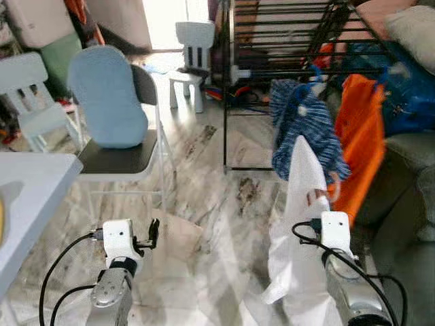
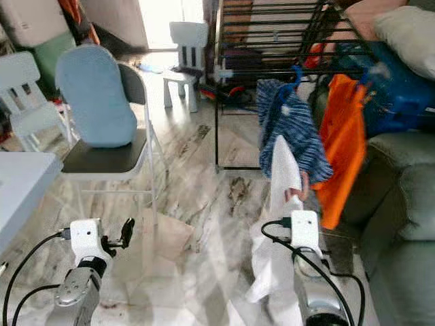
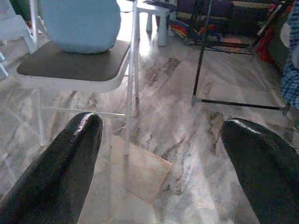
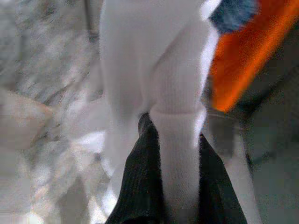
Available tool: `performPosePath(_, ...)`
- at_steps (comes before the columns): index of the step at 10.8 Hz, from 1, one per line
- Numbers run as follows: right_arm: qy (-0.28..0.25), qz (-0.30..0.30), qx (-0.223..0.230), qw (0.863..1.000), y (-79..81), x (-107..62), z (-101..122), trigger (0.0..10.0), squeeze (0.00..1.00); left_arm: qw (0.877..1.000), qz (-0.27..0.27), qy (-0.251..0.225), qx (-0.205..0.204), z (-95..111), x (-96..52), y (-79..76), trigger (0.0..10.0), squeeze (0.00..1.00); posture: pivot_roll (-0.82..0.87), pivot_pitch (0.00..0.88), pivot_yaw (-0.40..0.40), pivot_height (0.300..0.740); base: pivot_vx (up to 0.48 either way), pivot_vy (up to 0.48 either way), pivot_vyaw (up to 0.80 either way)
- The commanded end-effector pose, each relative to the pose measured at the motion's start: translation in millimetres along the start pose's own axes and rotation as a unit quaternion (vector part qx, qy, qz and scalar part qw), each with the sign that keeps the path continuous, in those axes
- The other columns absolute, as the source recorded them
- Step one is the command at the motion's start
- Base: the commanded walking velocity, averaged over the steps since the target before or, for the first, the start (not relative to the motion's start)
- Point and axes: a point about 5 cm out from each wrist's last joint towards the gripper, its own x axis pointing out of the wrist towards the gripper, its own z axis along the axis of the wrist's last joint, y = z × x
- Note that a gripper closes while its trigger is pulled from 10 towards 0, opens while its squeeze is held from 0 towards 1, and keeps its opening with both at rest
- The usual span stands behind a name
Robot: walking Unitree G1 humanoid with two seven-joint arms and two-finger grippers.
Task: Hang hanger
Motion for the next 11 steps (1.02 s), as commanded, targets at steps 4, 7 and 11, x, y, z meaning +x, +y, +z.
performPosePath(4,-0.036,0.061,-0.016,0.997,20.6,1.2,24,10.0,0.0,1.0,-0.012,-0.001,-0.005,4,6.1,-7.4,10.0,0.0,-0.22,0.0,0.026,0.74,0.465,0.0,0.0)
performPosePath(7,-0.036,0.054,-0.004,0.998,18.7,2.1,25,10.0,0.0,1.0,-0.022,0.0,-0.004,5,8.7,-12.7,10.0,0.0,-0.23,0.0,0.031,0.74,0.469,0.0,0.0)
performPosePath(11,-0.029,0.05,-0.002,0.998,17.9,3.4,25,10.0,0.0,0.999,-0.035,0.006,-0.009,4,11.4,-18.6,10.0,0.0,-0.23,0.0,0.033,0.74,0.469,0.0,-0.44)
